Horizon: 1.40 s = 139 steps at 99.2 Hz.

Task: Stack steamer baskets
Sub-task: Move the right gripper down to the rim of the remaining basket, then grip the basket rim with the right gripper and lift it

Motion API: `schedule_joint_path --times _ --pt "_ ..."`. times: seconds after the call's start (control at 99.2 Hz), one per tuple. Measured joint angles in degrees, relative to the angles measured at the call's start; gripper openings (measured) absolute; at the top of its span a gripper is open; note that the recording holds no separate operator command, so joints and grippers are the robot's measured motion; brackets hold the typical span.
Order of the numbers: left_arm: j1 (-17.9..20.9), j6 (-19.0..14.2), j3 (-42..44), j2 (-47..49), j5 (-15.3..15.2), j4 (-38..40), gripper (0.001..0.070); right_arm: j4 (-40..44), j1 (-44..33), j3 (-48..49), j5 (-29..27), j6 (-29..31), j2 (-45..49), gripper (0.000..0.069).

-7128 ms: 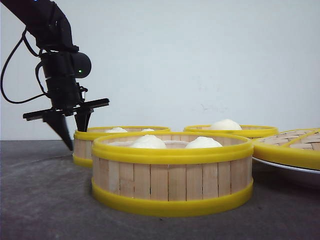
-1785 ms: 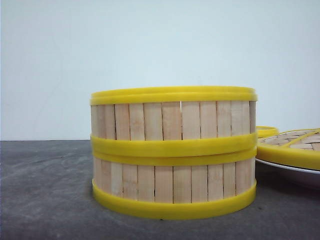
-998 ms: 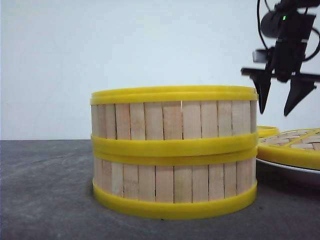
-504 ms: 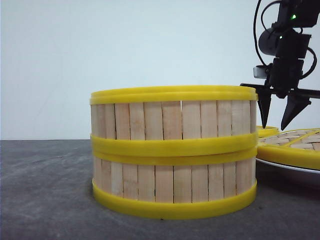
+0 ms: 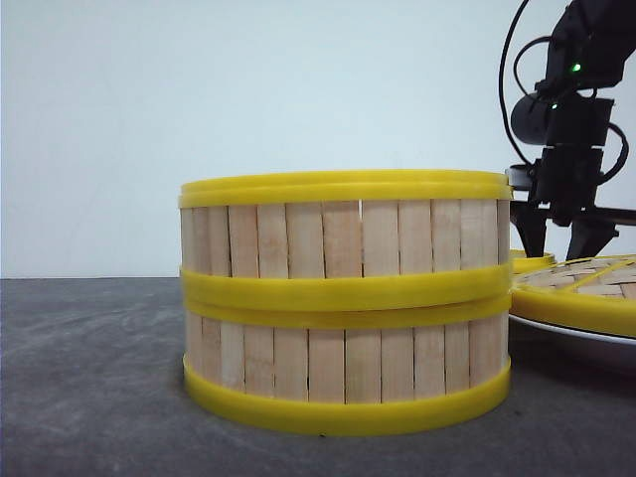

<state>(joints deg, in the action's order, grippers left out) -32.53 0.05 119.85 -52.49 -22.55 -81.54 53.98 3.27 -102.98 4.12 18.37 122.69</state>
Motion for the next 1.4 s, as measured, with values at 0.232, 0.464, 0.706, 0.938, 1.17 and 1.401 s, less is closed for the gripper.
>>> schedule_joint_path --times 0.232,0.464,0.706,0.938,1.17,1.401 --pt "0.0 0.0 0.0 0.0 0.0 0.0 0.0472 -0.2 0.3 -1.0 0.2 0.2 0.2 0.0021" --pt "0.0 0.0 0.0 0.0 0.0 0.0 0.0472 0.6 0.1 -10.9 1.2 -0.1 1.5 0.0021" --pt "0.0 0.0 0.0 0.0 0.0 0.0 0.0472 8.0 -0.4 -27.6 1.9 -1.1 1.5 0.0021" --pt "0.0 0.0 0.0 0.1 0.1 0.0 0.0472 23.5 3.4 -32.5 5.1 -8.3 1.5 0.0021" --pt "-0.2 0.0 0.0 0.4 1.2 0.0 0.0472 23.5 11.8 -32.5 5.7 -11.0 0.9 0.0021" --pt "-0.3 -0.2 0.0 1.6 1.5 0.0 0.0472 23.5 19.4 -32.5 5.4 -11.3 -0.4 0.0021"
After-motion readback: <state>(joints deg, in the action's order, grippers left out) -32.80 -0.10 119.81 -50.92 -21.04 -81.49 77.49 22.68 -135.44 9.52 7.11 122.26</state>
